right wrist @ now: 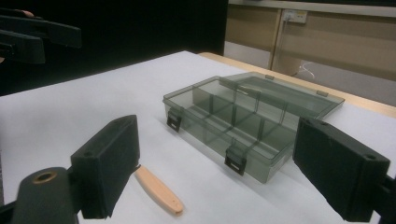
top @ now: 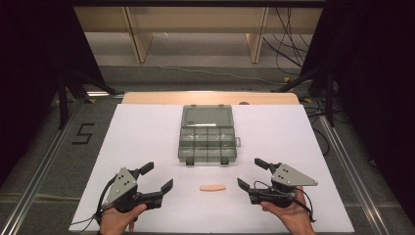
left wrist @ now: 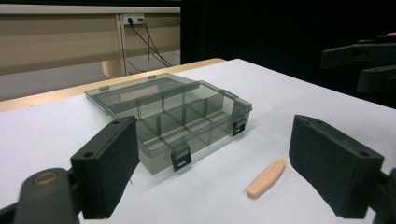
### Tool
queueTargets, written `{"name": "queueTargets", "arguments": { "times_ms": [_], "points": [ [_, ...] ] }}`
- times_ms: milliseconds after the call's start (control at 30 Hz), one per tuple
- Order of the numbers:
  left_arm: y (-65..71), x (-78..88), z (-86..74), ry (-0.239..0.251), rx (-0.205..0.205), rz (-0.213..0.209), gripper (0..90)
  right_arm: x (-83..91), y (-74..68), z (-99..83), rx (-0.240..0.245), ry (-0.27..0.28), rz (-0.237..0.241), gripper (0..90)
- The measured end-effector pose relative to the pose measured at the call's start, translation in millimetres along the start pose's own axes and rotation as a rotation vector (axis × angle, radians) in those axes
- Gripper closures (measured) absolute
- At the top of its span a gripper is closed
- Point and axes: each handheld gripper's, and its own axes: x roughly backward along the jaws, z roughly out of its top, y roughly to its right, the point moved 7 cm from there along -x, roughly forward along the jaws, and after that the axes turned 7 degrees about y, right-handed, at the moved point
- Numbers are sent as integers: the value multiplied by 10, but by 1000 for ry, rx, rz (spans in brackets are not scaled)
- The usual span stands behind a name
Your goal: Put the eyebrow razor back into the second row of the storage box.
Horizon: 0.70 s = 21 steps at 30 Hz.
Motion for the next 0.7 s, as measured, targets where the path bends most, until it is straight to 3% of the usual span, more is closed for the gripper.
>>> {"name": "queueTargets", "arguments": {
  "times_ms": [267,300,400,533,567,700],
  "points": [
    [4,-3,-3,-2,3,-1,157,-26,-24,-4,3,-50,23,158],
    [4,-3,-3,-2,3,-1,157,-44,-41,-5,4,-51,43,159],
    [5,-3,-8,-5,8,0,158,-69,-33,-2,55,-70,42,163],
    [8,-6,-12,-5,15,0,157,-127,-72,-21,77,-98,70,164],
    [7,-7,-12,-4,16,0,157,-154,-103,-39,90,-140,91,171],
    [4,-7,-14,-5,16,1,157,-231,-147,-86,137,-196,116,199]
  ]
}}
